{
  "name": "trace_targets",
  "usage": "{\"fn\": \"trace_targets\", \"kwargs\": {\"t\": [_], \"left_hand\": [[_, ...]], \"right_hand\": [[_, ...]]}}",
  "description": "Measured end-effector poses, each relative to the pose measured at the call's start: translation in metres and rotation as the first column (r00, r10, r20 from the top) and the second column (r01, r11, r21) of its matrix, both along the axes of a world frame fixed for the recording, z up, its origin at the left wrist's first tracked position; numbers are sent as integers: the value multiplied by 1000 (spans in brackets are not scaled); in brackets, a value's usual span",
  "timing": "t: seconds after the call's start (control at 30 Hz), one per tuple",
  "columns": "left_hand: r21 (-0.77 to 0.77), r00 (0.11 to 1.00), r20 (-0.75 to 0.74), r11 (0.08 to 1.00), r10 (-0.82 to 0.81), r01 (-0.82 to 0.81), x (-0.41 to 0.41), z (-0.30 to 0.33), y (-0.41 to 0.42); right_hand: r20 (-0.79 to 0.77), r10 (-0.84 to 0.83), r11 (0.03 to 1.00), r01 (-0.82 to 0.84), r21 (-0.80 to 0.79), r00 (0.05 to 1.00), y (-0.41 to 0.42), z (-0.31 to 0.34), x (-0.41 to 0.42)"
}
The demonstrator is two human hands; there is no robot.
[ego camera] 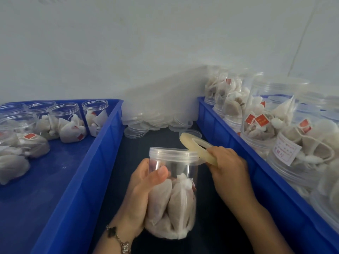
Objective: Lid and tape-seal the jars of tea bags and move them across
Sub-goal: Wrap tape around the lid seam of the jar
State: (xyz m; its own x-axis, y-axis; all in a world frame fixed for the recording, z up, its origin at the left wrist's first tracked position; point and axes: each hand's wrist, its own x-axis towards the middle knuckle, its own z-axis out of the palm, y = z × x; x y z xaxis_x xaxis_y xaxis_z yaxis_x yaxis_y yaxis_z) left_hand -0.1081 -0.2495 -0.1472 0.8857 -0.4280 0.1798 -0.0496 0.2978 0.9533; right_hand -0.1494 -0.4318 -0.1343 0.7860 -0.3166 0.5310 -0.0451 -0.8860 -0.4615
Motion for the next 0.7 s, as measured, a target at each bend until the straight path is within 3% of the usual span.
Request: {"fn": "trace_targets", "kwargs": {"t": [0.33,0.43,0.5,0.6,0.7], "left_hand": [[-96,966,-154,977,-206,193,-5,-3,-3],[-47,956,-175,972,-235,230,-9,3,-7],[50,968,-190,983,-162,174,-7,10,-19],[188,993,-67,976,-102,113,-6,15,-25],[120,985,-114,982,-132,146,-3,11,-35]], "right_hand": [[-91,46,993,-36,110,995,0,6,0],[-148,54,990,-33,139,988,4,3,2],[-184,31,995,-13,97,982,6,-1,3],[-204,3,1000,-4,-3,979,9,-6,2],[-215,5,999,6,50,977,11,-5,1]]}}
